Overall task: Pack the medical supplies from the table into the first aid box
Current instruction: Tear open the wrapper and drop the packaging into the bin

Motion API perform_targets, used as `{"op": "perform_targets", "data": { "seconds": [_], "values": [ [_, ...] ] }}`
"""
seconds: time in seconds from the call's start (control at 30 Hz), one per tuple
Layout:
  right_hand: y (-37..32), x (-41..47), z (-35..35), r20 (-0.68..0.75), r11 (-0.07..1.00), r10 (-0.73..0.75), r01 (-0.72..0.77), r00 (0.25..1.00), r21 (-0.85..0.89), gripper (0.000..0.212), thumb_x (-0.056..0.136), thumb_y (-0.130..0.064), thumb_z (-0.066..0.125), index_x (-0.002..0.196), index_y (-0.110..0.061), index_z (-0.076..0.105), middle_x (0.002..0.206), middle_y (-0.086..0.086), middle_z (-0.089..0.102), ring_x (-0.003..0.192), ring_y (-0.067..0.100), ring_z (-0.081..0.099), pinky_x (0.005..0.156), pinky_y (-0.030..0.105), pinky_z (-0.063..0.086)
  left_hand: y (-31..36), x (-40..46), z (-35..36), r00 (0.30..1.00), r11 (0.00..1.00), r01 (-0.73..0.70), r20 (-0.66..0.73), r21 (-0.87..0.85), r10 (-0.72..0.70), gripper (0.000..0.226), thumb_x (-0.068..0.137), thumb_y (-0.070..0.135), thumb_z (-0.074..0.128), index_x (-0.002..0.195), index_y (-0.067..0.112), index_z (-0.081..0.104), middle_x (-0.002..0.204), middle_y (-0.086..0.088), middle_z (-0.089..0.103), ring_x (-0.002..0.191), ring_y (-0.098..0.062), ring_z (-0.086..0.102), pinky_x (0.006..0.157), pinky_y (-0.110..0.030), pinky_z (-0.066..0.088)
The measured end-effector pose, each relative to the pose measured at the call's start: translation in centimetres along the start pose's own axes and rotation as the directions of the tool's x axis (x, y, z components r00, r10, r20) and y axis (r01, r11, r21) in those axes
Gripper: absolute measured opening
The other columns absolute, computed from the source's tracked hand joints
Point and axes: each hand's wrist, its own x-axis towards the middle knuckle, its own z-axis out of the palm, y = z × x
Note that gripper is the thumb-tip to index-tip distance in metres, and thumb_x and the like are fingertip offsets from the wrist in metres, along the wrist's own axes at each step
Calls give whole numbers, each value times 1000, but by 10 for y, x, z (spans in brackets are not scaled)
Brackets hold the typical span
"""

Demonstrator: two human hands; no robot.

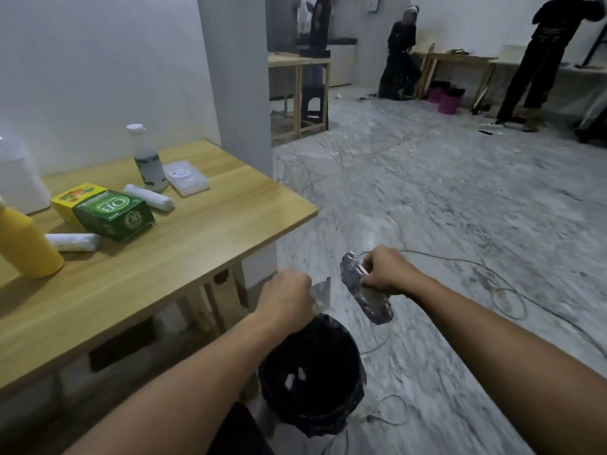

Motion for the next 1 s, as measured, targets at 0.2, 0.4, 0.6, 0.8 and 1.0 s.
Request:
{"op": "perform_targets", "data": {
  "seconds": [0.2, 0.4, 0.6, 0.8, 1.0],
  "values": [
    [4, 7, 54, 102, 980, 117, -131, 988, 150, 28, 76, -1, 57, 51, -8, 46, 54, 12, 52, 53, 27, 60, 46, 28, 53, -12, 13, 43, 976, 946, 205, 125, -250, -178, 24, 91, 26, 56, 85, 4, 63, 82, -13, 66, 72, -29, 65, 67, -42, 57],
    [11, 13, 80, 196, 960, 136, -177, 971, 215, 18, 84, -9, 62, 86, 7, 70, 77, 22, 73, 68, 32, 74, 68, 43, 62, -19, 13, 53, 937, 882, 306, 275, -359, -213, 61, 85, 43, 62, 136, 14, 45, 134, -7, 56, 118, -27, 56, 95, -38, 49],
    [4, 16, 56, 173, 974, 73, -108, 982, 200, 18, 82, -8, 61, 96, 0, 71, 84, 18, 74, 74, 28, 75, 67, 41, 63, -26, 22, 19, 965, 953, 183, 231, -240, -127, 64, 82, 41, 66, 136, 10, 49, 133, -8, 58, 115, -26, 59, 95, -39, 50],
    [-38, 16, -13, 122, 968, -128, 97, 984, 230, 26, 83, -16, 69, 107, -7, 66, 89, 13, 74, 77, 19, 74, 64, 32, 62, -14, 36, -47, 955, 997, 28, 297, -66, -7, 53, 78, 50, 69, 114, 11, 64, 108, -2, 68, 93, -21, 64, 84, -35, 54],
    [-97, 5, -92, 133, 950, -285, 262, 949, 169, 31, 83, -15, 72, 112, -6, 66, 97, 15, 74, 86, 20, 73, 68, 31, 61, -8, 30, -143, 903, 919, 130, 427, -373, 45, 48, 78, 43, 74, 113, 11, 66, 103, -2, 69, 89, -14, 68, 78, -33, 60]
  ]
}}
